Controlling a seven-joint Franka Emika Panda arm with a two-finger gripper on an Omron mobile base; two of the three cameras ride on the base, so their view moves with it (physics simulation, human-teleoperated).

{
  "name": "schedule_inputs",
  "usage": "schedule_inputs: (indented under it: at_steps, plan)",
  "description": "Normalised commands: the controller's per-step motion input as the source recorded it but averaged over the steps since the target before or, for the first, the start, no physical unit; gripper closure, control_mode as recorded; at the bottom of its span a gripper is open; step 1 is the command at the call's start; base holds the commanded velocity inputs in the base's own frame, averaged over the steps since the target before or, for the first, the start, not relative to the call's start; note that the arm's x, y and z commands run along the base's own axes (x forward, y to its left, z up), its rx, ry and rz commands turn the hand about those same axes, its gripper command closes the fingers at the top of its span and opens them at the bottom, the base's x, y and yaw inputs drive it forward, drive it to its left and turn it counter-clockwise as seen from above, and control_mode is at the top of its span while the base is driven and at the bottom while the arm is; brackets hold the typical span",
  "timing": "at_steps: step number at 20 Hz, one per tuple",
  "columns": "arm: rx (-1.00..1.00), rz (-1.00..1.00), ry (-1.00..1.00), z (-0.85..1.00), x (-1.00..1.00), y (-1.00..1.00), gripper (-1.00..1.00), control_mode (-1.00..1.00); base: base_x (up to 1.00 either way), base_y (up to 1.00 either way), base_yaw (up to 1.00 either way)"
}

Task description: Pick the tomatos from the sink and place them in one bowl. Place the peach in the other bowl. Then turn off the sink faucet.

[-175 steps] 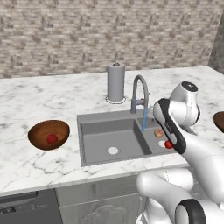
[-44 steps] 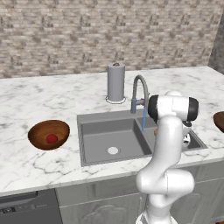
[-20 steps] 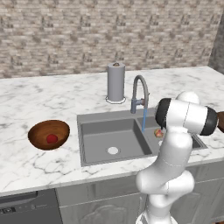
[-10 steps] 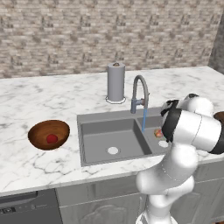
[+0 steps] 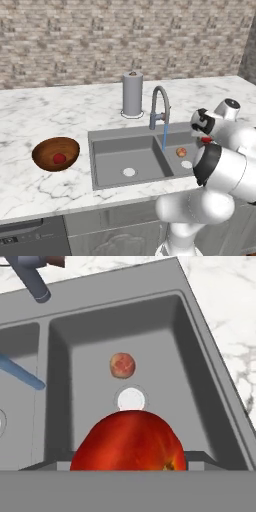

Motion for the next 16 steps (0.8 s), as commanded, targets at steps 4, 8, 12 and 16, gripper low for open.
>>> schedule_inputs:
  at_steps: [4, 8, 12, 16]
  plan:
    - [0.00, 0.12, 0.00, 0.37, -0.33, 0.33, 1.00, -1.00, 0.00, 0.00, 0.00]
    - [0.00, 0.15, 0.00, 0.24, -0.28, 0.47, 1.00, -1.00, 0.00, 0.00, 0.00]
    - [0.00, 0.15, 0.00, 0.20, -0.28, 0.53, 1.00, -1.00, 0.00, 0.00, 0.00]
    - [0.00, 0.14, 0.00, 0.20, -0.21, 0.53, 1.00, -1.00, 0.00, 0.00, 0.00]
